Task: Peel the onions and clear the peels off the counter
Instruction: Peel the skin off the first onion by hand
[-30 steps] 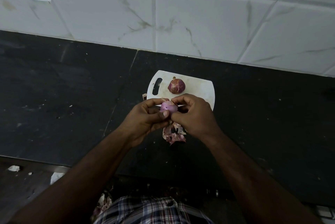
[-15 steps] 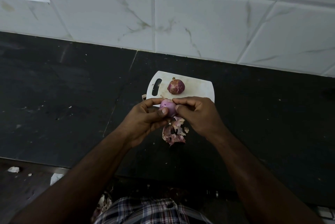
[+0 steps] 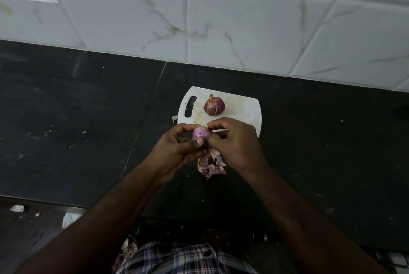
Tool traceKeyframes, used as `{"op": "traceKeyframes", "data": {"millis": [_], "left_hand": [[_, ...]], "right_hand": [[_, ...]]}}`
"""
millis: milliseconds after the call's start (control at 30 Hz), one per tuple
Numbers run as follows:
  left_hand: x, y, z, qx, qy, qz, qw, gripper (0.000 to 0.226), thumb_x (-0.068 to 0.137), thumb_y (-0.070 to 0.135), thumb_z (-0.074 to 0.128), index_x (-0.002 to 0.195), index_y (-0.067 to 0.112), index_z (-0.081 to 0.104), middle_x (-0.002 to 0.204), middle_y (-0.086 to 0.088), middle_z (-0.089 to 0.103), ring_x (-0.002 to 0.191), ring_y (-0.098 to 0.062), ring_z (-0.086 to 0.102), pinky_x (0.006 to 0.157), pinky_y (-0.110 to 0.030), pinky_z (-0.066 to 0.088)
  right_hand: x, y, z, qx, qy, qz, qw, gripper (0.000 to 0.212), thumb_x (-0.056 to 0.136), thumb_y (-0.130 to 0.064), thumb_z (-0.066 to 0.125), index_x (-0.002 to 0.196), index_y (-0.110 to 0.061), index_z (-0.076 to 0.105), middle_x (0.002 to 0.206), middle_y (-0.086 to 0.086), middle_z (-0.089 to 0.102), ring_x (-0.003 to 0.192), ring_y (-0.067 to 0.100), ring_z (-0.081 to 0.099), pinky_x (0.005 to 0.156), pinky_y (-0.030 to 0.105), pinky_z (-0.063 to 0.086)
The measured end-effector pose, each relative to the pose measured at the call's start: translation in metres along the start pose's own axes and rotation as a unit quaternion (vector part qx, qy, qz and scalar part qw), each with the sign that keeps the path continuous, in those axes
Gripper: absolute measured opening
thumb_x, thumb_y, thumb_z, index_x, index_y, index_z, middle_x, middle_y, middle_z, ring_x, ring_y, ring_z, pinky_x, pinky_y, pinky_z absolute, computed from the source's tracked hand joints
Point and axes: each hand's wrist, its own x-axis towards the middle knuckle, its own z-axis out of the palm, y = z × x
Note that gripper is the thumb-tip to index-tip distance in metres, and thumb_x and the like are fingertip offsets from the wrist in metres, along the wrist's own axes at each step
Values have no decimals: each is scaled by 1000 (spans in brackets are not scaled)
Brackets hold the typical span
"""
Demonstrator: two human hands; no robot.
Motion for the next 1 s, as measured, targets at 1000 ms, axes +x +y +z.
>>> {"op": "traceKeyframes", "data": {"millis": [1000], "left_hand": [[2, 8, 4, -42, -1, -31, 999, 49, 84, 22, 64, 128, 2, 56, 100, -16, 72, 79, -20, 73, 66, -25, 60]], "right_hand": [[7, 18, -13, 121, -67, 87, 987, 32, 88, -20, 72, 120, -17, 70, 111, -5, 74, 95, 8, 71, 87, 38, 60]]}}
